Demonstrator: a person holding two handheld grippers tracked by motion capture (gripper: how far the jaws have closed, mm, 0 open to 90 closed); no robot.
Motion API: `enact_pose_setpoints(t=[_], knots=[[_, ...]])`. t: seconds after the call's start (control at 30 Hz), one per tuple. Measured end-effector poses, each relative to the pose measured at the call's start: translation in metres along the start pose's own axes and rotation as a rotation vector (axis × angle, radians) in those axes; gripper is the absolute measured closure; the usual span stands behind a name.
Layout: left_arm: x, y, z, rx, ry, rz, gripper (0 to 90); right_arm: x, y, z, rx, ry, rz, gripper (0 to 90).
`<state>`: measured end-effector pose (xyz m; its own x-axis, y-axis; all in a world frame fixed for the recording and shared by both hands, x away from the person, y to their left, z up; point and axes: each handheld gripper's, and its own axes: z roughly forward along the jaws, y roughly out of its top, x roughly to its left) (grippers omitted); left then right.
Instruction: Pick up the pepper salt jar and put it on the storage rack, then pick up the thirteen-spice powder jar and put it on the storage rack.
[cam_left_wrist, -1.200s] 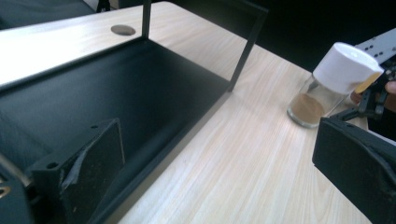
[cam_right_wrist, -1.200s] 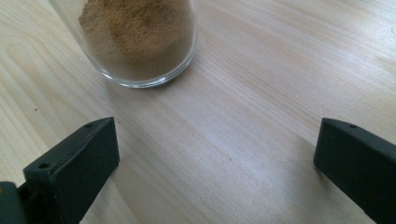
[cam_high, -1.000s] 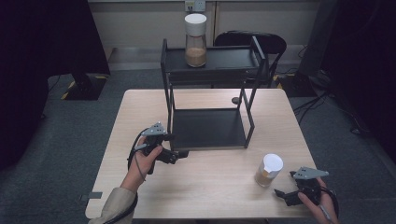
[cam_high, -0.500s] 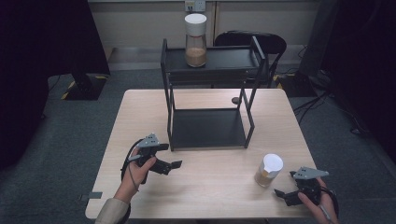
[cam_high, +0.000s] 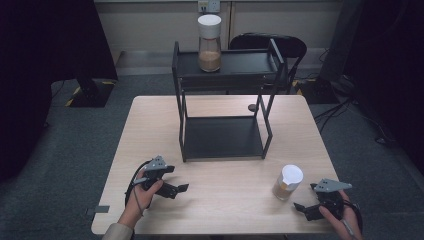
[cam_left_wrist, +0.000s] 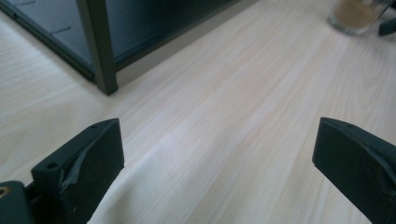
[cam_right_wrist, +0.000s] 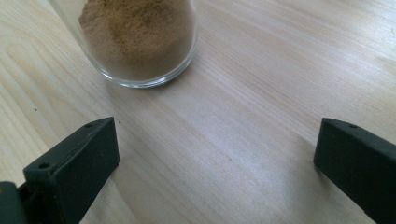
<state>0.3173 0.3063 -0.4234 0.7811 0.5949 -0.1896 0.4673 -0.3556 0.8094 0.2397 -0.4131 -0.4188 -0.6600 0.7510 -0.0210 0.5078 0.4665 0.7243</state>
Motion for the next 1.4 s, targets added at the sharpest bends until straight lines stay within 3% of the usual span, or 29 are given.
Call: enact_pose_setpoints(t=[0.53,0.6,0.77,1.4], knots=[[-0.014,-0.001,0.003,0.123,0.108,0.065,1.6,0.0,0.0,0.0,0.0,0.0,0.0,0.0],[-0.019,0.0,0.004,0.138,0.131,0.097,1.6,0.0,0.0,0.0,0.0,0.0,0.0,0.0],[-0.024,0.0,0.006,0.151,0.145,0.131,0.2,0.0,0.0,0.0,0.0,-0.001,0.0,0.0],[-0.024,0.0,0.006,0.15,0.147,0.127,0.0,0.0,0.0,0.0,0.002,-0.001,0.0,0.0]])
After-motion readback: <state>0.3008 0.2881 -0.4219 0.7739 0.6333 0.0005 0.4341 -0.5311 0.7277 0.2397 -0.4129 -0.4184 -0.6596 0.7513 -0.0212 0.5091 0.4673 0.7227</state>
